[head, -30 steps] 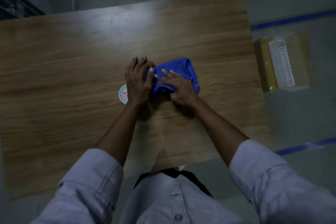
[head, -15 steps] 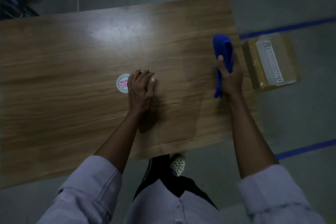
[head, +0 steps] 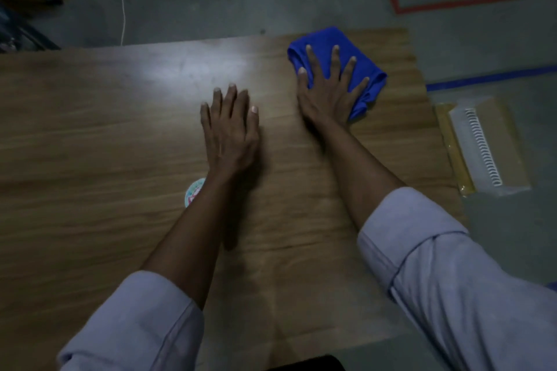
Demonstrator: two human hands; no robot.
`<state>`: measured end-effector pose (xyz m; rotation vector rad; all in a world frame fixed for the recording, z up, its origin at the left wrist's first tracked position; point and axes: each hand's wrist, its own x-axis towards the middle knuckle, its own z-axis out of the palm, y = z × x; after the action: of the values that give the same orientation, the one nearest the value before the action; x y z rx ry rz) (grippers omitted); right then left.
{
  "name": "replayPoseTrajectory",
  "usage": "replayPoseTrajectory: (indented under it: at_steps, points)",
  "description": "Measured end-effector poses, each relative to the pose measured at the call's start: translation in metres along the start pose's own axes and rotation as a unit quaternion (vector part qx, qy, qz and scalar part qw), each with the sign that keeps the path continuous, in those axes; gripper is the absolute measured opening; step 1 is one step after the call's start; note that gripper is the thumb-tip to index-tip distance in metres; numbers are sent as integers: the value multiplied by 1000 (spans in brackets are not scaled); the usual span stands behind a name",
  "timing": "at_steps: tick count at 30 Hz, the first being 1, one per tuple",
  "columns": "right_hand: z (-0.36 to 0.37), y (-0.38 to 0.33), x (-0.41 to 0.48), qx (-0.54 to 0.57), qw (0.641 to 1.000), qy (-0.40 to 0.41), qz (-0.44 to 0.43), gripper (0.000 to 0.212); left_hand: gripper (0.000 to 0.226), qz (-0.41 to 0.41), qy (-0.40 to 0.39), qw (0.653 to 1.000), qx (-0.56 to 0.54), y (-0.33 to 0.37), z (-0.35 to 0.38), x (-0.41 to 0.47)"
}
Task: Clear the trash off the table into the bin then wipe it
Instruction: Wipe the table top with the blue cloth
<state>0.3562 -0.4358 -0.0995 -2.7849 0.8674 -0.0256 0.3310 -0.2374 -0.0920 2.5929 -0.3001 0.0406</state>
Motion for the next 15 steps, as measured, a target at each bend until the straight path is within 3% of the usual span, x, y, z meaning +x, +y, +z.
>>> replayPoseTrajectory:
  at_steps: [4, 10, 13, 15]
  points:
    - [2, -35, 33, 2, 997, -25, -73, 58, 52, -2, 1, 1000, 23, -5, 5, 24]
    - [0, -27, -1, -6, 974, -69, -216, 57, 59, -2, -2, 1000, 1, -9, 6, 18]
    - [-6, -2, -33, 1, 968, -95, -233, 57, 59, 24, -13, 999, 28, -8, 4, 12]
    - [-16, 17, -46, 5, 978, -81, -194, 63, 60, 81, -13, 995, 54, -4, -1, 8]
